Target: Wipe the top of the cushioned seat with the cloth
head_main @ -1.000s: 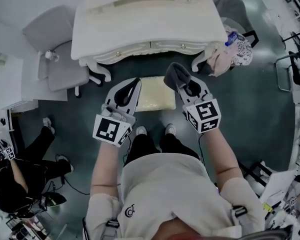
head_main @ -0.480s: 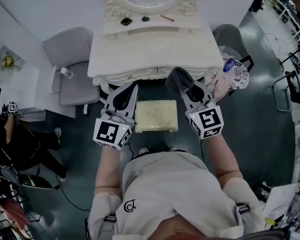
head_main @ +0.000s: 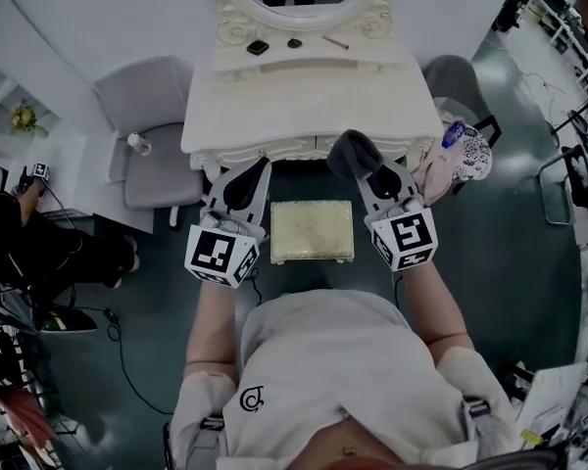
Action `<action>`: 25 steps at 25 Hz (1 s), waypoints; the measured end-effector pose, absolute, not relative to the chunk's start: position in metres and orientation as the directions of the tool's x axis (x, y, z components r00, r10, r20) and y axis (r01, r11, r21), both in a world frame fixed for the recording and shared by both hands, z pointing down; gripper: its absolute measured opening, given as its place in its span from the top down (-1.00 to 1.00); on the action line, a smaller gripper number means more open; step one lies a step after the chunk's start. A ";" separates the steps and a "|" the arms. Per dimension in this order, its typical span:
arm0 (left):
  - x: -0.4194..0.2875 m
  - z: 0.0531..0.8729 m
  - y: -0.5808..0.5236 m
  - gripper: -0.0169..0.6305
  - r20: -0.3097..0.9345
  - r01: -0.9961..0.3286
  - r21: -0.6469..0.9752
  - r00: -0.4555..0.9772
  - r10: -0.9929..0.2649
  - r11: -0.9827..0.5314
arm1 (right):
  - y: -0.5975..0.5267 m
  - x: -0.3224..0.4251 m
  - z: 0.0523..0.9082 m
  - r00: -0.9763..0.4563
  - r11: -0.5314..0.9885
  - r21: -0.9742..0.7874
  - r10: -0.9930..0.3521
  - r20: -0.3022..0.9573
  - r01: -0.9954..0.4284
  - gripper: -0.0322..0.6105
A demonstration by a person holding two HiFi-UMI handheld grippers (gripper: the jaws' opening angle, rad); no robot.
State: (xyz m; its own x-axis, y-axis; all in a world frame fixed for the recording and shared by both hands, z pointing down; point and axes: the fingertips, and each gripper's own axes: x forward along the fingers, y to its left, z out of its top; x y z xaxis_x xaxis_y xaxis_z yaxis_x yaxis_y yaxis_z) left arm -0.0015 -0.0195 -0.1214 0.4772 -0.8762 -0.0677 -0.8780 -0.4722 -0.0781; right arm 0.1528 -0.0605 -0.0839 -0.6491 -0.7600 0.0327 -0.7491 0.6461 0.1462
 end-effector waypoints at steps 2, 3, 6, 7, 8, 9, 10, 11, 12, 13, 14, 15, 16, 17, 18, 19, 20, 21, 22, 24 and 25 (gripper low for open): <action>-0.002 -0.120 -0.018 0.91 -0.065 -0.878 -0.081 0.477 -0.876 -0.472 | -0.061 0.154 -0.085 -0.639 0.636 0.142 -0.769 0.027 -0.759 0.70; -0.002 -0.120 -0.018 0.91 -0.065 -0.877 -0.086 0.478 -0.876 -0.472 | -0.061 0.154 -0.085 -0.636 0.632 0.140 -0.772 0.025 -0.762 0.70; -0.001 -0.120 -0.019 0.91 -0.063 -0.876 -0.100 0.479 -0.876 -0.472 | -0.064 0.155 -0.084 -0.633 0.630 0.128 -0.774 0.028 -0.766 0.70; -0.001 -0.120 -0.019 0.91 -0.062 -0.876 -0.102 0.479 -0.876 -0.472 | -0.064 0.154 -0.083 -0.633 0.631 0.125 -0.774 0.031 -0.765 0.70; -0.001 -0.120 -0.019 0.91 -0.061 -0.876 -0.102 0.479 -0.876 -0.472 | -0.063 0.153 -0.082 -0.633 0.632 0.124 -0.773 0.034 -0.765 0.70; -0.002 -0.120 -0.019 0.91 -0.060 -0.876 -0.101 0.478 -0.876 -0.471 | -0.062 0.152 -0.081 -0.634 0.633 0.124 -0.773 0.035 -0.764 0.70; -0.002 -0.119 -0.018 0.91 -0.059 -0.877 -0.100 0.477 -0.877 -0.470 | -0.061 0.152 -0.080 -0.635 0.634 0.122 -0.772 0.036 -0.764 0.70; -0.003 -0.119 -0.018 0.91 -0.059 -0.878 -0.099 0.476 -0.878 -0.469 | -0.061 0.151 -0.079 -0.635 0.634 0.120 -0.771 0.036 -0.764 0.70; -0.003 -0.119 -0.018 0.91 -0.060 -0.878 -0.099 0.475 -0.878 -0.468 | -0.062 0.151 -0.079 -0.635 0.634 0.118 -0.772 0.036 -0.764 0.70; -0.003 -0.119 -0.018 0.91 -0.060 -0.878 -0.099 0.474 -0.878 -0.468 | -0.062 0.151 -0.078 -0.633 0.633 0.117 -0.773 0.037 -0.765 0.70; -0.003 -0.119 -0.018 0.91 -0.060 -0.878 -0.100 0.474 -0.878 -0.467 | -0.063 0.151 -0.078 -0.630 0.630 0.117 -0.776 0.039 -0.768 0.70; -0.003 -0.119 -0.018 0.91 -0.059 -0.878 -0.100 0.474 -0.879 -0.467 | -0.063 0.152 -0.078 -0.626 0.626 0.118 -0.779 0.039 -0.771 0.70; -0.003 -0.118 -0.018 0.91 -0.057 -0.879 -0.100 0.474 -0.879 -0.467 | -0.063 0.153 -0.078 -0.623 0.623 0.120 -0.781 0.039 -0.773 0.70; -0.003 -0.118 -0.018 0.91 -0.056 -0.879 -0.100 0.472 -0.880 -0.466 | -0.063 0.153 -0.079 -0.622 0.621 0.122 -0.782 0.038 -0.774 0.70; -0.004 -0.117 -0.018 0.91 -0.055 -0.880 -0.100 0.471 -0.880 -0.464 | -0.064 0.153 -0.079 -0.621 0.621 0.123 -0.783 0.038 -0.774 0.70; -0.004 -0.117 -0.018 0.91 -0.053 -0.881 -0.101 0.470 -0.881 -0.463 | -0.064 0.153 -0.079 -0.622 0.621 0.123 -0.782 0.038 -0.774 0.70; -0.005 -0.117 -0.018 0.91 -0.052 -0.881 -0.103 0.468 -0.882 -0.462 | -0.064 0.152 -0.079 -0.623 0.623 0.122 -0.781 0.039 -0.773 0.70; -0.005 -0.117 -0.018 0.91 -0.052 -0.881 -0.104 0.467 -0.882 -0.461 | -0.064 0.152 -0.078 -0.624 0.624 0.120 -0.780 0.040 -0.772 0.70; -0.005 -0.117 -0.018 0.91 -0.053 -0.882 -0.104 0.467 -0.883 -0.460 | -0.065 0.151 -0.077 -0.625 0.625 0.119 -0.779 0.041 -0.771 0.70; -0.005 -0.117 -0.020 0.91 -0.052 -0.882 -0.102 0.466 -0.883 -0.460 | -0.065 0.150 -0.076 -0.627 0.627 0.113 -0.778 0.044 -0.770 0.70; -0.005 -0.117 -0.021 0.91 -0.051 -0.882 -0.102 0.466 -0.883 -0.459 | -0.066 0.149 -0.076 -0.627 0.628 0.110 -0.778 0.045 -0.770 0.70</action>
State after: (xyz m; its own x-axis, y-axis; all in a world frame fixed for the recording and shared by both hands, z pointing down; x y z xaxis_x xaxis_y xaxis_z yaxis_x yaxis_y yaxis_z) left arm -0.0053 -0.0207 -0.1174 0.4659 -0.8834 -0.0509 -0.8823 -0.4595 -0.1021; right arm 0.1489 -0.0661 -0.0759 -0.6272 -0.7775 0.0454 -0.7705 0.6280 0.1096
